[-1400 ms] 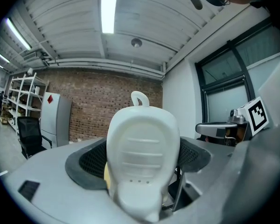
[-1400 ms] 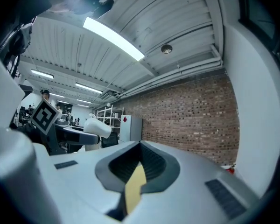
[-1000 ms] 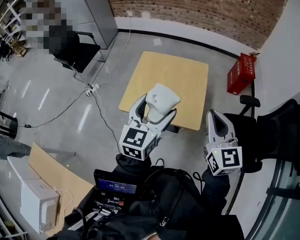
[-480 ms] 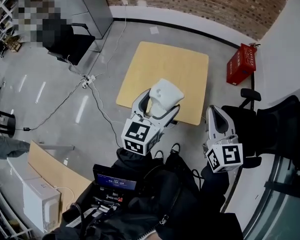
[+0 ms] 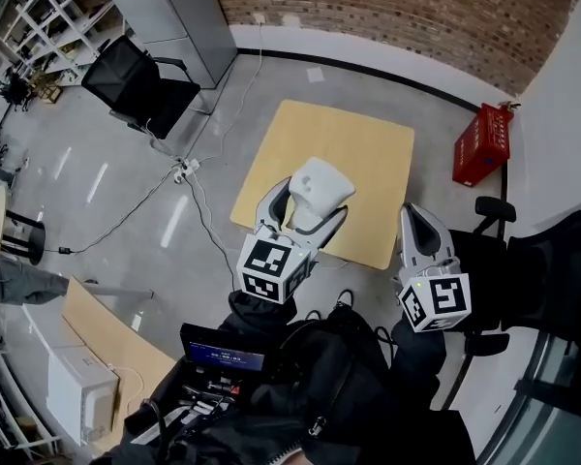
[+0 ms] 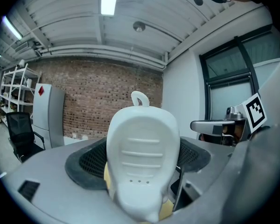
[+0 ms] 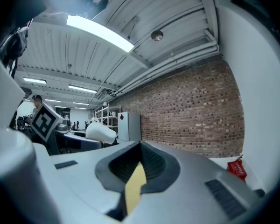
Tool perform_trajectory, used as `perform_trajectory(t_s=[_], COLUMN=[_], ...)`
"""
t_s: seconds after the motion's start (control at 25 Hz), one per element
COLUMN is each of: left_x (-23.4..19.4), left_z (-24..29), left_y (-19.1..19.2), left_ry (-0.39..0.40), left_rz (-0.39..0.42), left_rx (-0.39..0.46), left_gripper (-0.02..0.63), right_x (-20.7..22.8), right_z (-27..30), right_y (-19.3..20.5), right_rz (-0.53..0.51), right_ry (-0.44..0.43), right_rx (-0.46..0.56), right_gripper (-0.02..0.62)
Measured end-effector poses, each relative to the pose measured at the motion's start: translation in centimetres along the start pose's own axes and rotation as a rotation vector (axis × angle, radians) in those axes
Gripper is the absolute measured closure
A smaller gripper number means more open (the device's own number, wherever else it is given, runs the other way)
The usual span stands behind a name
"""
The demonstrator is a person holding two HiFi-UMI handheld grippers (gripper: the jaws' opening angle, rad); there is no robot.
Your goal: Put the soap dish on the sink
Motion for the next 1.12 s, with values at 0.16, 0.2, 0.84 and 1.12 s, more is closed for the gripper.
perform_trajectory(t_s=[0.16, 0.2, 0.84, 1.12], left_x=[0.0, -0.2, -1.4, -4.4], left_z=[2.5, 3.1, 9.5, 12.0], left_y=[-0.8, -0.9, 2.5, 10.1], left_ry=[-0.018, -0.025, -0.107, -0.128], left_rz=[0.008, 0.009, -0.035, -0.050], left_rx=[0.000, -0.001, -0.127, -0.323], left_gripper=[0.152, 0.152, 0.152, 0.152], right_x=[2.7, 3.3, 9.0, 9.4], right_z=[1.4, 1.8, 5.7, 7.0], right_y=[-0.4, -0.4, 2.3, 4.6], right_rz=[-0.008, -0.010, 0.038, 0.060], right_ry=[-0.005, -0.006, -0.068, -0.051], right_rx=[0.005, 0.003, -0.063, -0.133], right_gripper=[0.591, 0.591, 0.591, 0.591])
Point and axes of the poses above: the fingertips, and each gripper's own axes: z forward along the fingers, x to its right, y out of its underside, the point moved 4 cm from there along -z, backward along the fingers, and after that the axes turned 3 degrees about -x, right-handed, at the moved point
